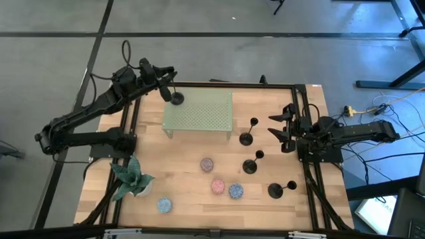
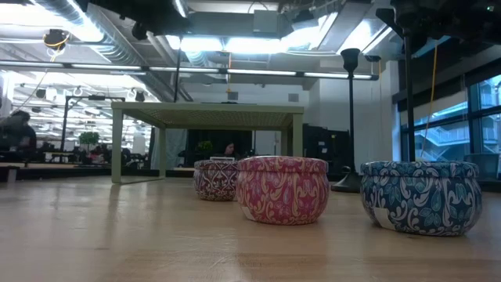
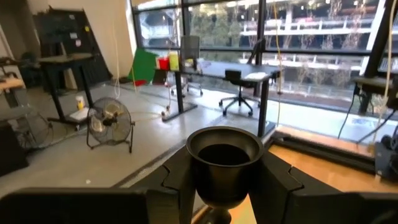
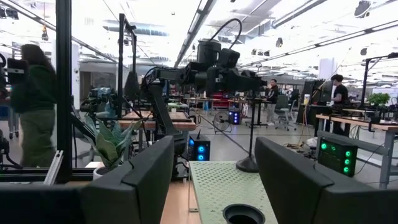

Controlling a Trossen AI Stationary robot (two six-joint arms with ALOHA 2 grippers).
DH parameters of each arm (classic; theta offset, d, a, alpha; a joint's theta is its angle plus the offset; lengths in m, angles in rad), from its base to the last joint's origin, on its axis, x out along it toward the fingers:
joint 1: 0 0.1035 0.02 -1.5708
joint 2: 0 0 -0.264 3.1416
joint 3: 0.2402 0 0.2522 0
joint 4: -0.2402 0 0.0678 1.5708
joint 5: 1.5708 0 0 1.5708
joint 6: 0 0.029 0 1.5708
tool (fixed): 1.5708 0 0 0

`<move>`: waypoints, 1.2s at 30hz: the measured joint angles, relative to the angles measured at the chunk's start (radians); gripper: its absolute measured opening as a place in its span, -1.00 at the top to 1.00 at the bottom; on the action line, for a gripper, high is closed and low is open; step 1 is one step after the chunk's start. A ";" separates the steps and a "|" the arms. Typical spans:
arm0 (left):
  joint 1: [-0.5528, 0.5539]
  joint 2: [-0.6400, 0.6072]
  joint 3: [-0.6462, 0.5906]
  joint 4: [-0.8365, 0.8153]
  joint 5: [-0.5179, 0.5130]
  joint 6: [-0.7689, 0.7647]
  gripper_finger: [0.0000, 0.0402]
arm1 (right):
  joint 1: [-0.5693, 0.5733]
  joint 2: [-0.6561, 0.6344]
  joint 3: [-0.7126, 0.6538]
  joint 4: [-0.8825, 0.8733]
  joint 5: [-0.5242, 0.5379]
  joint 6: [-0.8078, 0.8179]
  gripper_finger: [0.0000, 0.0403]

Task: Pick & Place candle stick holders
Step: Put the black candle holder on the shelf, then align the black candle holder with the black candle holder on the shelf

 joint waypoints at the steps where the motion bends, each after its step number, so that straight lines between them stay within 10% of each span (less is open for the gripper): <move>1: 0.000 0.008 0.001 0.006 0.000 -0.004 0.44 | 0.000 0.000 0.000 0.000 0.000 0.000 -0.14; 36: 0.000 0.018 0.001 0.044 0.018 0.016 -0.11 | 0.000 0.000 0.000 0.000 0.000 0.000 -0.13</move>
